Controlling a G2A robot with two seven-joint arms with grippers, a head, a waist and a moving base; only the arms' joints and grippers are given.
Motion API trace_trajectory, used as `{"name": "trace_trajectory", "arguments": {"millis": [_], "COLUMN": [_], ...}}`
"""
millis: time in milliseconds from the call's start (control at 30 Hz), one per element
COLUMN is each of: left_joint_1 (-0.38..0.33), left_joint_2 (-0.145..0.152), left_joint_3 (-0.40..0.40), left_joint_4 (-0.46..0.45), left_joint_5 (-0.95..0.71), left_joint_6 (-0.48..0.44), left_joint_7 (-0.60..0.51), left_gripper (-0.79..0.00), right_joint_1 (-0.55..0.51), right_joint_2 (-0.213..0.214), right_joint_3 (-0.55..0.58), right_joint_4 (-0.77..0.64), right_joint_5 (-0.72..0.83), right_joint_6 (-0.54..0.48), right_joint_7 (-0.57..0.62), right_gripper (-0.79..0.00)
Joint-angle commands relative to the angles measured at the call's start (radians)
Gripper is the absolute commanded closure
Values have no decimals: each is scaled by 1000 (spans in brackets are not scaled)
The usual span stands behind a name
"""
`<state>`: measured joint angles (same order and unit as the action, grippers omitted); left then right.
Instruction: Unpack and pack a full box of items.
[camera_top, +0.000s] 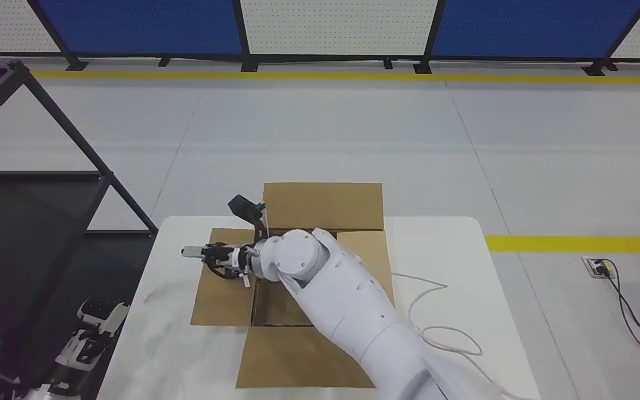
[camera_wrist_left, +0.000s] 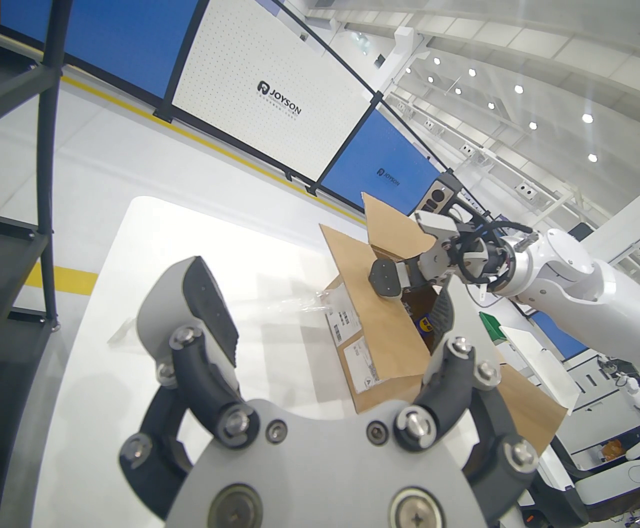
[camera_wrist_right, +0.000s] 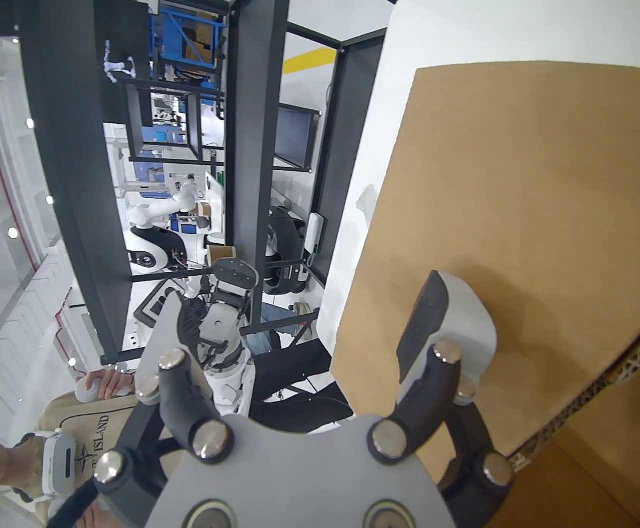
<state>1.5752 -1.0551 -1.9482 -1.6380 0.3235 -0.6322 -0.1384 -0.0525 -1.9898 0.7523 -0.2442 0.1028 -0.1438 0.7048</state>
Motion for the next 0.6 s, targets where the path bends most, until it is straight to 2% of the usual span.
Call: {"name": "trace_trajectory", "arguments": {"millis": [0, 333, 567], "left_joint_1": [0, 0, 0], "left_joint_2": [0, 0, 0], "left_joint_3": [0, 0, 0], "left_joint_4": [0, 0, 0], "left_joint_5": [0, 0, 0], "left_joint_6": [0, 0, 0], "left_joint_7": [0, 0, 0], "left_gripper": [-785, -785, -785], "right_joint_1": [5, 19, -2], "right_joint_2": [8, 63, 104], "right_joint_3": [16, 91, 135], "right_joint_4": [1, -14, -46], "right_joint_5": [16, 44, 43], "right_joint_6": [-29, -161, -195], "right_joint_7": [16, 40, 40], "right_gripper": [-785, -785, -785]}}
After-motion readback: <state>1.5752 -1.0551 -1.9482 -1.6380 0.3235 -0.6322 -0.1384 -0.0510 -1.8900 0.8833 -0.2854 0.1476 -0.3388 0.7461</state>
